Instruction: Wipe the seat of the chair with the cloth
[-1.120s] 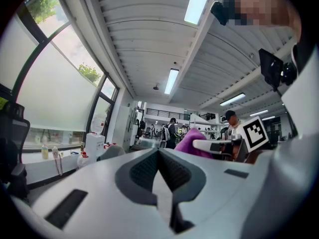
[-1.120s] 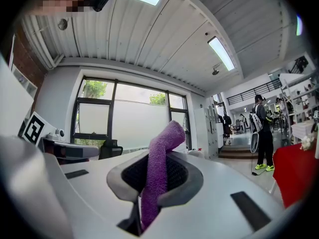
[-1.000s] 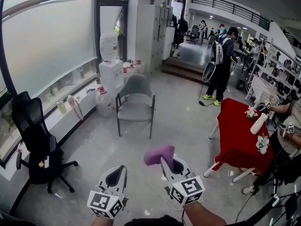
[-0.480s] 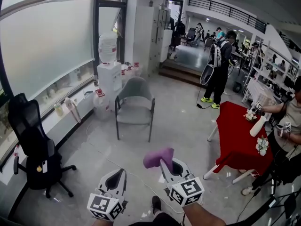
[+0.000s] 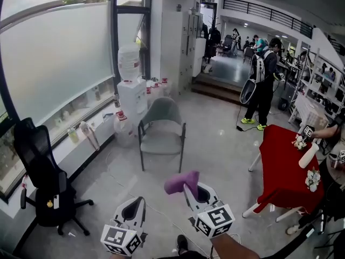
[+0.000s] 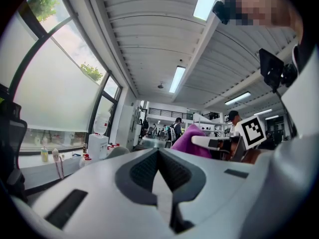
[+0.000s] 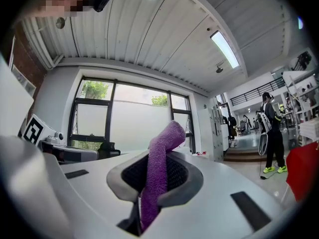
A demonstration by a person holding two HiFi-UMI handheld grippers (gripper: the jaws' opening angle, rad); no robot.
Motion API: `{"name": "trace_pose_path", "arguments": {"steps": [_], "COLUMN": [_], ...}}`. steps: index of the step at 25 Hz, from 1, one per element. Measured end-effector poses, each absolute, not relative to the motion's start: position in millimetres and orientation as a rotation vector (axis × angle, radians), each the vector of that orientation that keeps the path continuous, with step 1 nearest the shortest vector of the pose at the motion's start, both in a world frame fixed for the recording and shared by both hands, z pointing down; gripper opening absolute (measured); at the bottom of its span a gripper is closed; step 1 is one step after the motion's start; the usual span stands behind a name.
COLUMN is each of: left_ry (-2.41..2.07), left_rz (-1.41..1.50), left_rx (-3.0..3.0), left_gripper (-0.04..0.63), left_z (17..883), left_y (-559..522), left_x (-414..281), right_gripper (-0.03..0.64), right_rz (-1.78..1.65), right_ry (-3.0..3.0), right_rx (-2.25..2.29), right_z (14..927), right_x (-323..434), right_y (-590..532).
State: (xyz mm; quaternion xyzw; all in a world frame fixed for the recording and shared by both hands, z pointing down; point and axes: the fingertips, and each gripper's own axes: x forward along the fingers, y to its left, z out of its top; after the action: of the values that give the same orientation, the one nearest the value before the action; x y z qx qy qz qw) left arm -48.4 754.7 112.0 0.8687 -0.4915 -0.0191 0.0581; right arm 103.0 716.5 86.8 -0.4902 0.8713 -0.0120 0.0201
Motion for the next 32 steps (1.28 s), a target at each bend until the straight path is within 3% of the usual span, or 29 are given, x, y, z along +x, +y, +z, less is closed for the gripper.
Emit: {"name": "trace_pose_path", "arguments": {"steps": [21, 32], "left_ry": [-1.516, -1.525], "left_rz": [-0.019, 0.031], "left_rx": [2.606, 2.562], "left_gripper": [0.005, 0.005], "left_z": [111, 127], "left_y": [579, 512], "left_x": [44, 44], "right_gripper": [0.044, 0.044], "right_rz": [-0.027, -0.073], "right_ry": [2.714, 2.725], "right_rx": [-1.445, -1.441], "right_z": [82, 96], "right_x": [192, 195], "right_y": [554, 485]}}
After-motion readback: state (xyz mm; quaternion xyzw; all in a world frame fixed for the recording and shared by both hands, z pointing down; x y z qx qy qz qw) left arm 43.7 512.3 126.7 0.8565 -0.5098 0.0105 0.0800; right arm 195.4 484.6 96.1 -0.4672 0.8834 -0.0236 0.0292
